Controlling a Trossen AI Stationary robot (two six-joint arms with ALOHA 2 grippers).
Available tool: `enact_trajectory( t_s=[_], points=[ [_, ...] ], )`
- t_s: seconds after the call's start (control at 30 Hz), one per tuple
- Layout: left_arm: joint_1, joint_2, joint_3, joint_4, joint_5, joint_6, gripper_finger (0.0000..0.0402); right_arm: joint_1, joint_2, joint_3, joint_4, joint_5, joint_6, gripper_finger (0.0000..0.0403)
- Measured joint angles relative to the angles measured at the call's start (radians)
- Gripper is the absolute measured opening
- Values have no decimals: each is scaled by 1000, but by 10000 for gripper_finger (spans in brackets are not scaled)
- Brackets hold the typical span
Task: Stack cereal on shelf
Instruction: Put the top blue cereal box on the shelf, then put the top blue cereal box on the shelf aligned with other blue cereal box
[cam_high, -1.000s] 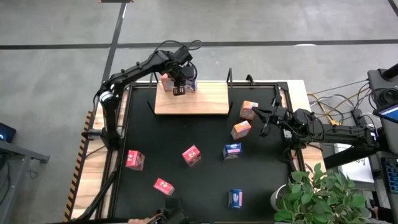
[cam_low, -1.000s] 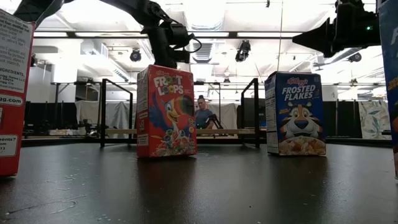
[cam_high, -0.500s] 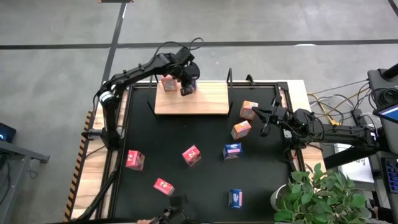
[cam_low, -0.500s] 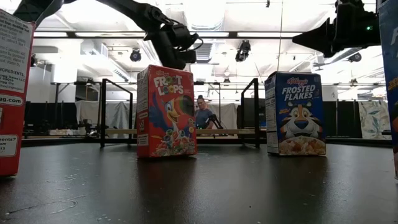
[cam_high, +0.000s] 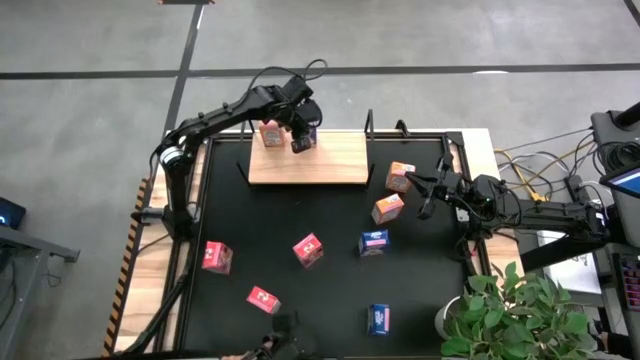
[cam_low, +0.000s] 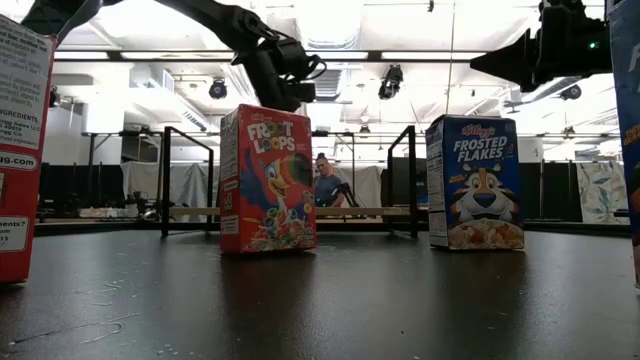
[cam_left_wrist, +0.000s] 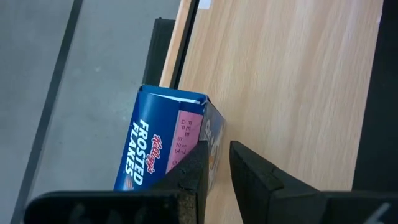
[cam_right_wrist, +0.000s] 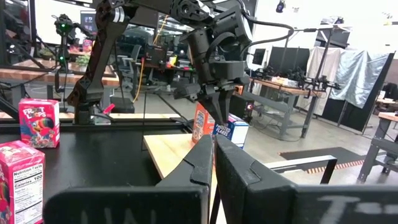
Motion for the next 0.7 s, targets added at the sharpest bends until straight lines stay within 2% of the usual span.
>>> enact_trajectory(
  t_s=[0.43, 0.7],
  points=[
    [-26, -36, 0, -10, 5, -15, 48, 0, 0, 0, 0, 0, 0, 9],
    [-179, -170, -2, -13, 46, -80, 48, 0, 0, 0, 53, -89, 22, 9]
  ],
)
